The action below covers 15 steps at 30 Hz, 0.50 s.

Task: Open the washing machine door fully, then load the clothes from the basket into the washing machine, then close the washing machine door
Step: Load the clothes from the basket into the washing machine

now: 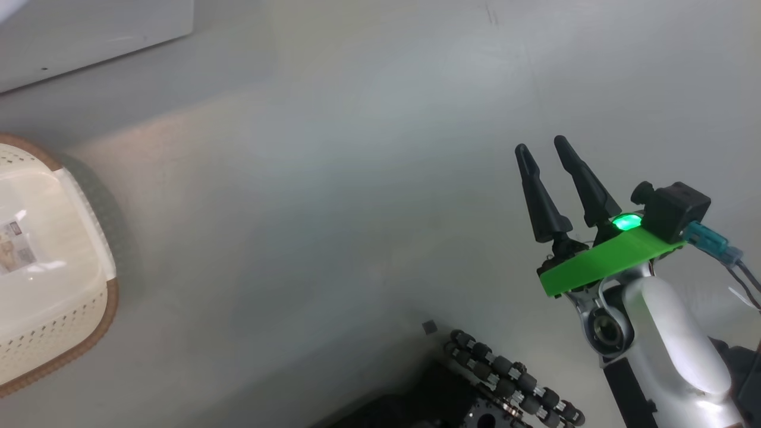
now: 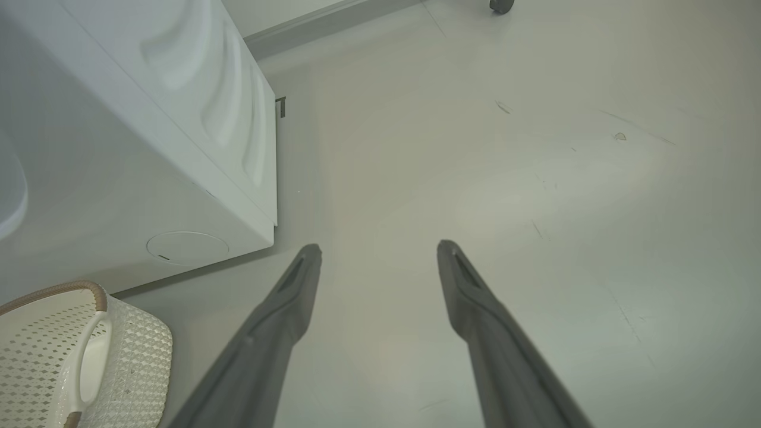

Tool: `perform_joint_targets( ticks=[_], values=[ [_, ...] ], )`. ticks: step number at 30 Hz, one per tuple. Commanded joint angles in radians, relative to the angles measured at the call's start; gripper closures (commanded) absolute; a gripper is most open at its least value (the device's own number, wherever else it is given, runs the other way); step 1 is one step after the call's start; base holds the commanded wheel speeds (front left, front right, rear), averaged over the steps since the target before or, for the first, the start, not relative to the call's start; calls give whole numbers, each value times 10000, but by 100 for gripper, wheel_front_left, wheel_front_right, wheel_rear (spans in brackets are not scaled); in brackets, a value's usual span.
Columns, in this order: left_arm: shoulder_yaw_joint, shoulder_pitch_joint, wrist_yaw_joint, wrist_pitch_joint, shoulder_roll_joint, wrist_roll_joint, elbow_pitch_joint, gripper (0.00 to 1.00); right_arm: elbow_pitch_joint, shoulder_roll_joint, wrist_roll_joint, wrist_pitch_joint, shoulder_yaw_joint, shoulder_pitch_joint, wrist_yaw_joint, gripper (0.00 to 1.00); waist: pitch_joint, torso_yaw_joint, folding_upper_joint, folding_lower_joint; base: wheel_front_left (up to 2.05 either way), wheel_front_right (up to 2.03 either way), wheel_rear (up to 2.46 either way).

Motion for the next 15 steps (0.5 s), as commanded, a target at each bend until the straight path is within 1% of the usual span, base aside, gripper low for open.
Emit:
perform_joint_targets(
  ticks=[1,4,12,15],
  values=[
    [48,108,17,-178,391,-3,-213,0,-250,-123,-98,-94,21,248,-2,0,-198,161,0,0,0,0,0],
    [28,573,18,-493,190,-83,72,0,-249,-123,-258,-94,-128,330,-2,0,-495,373,0,0,0,0,0],
    [55,2138,68,-1067,-563,-381,426,0,-130,-123,-782,-95,-471,686,-2,0,-1610,876,0,0,0,0,0],
    [77,2600,71,-1149,-681,-423,452,0,-79,-123,-879,-94,-532,795,-2,0,-1929,966,0,0,0,0,0]
  ],
)
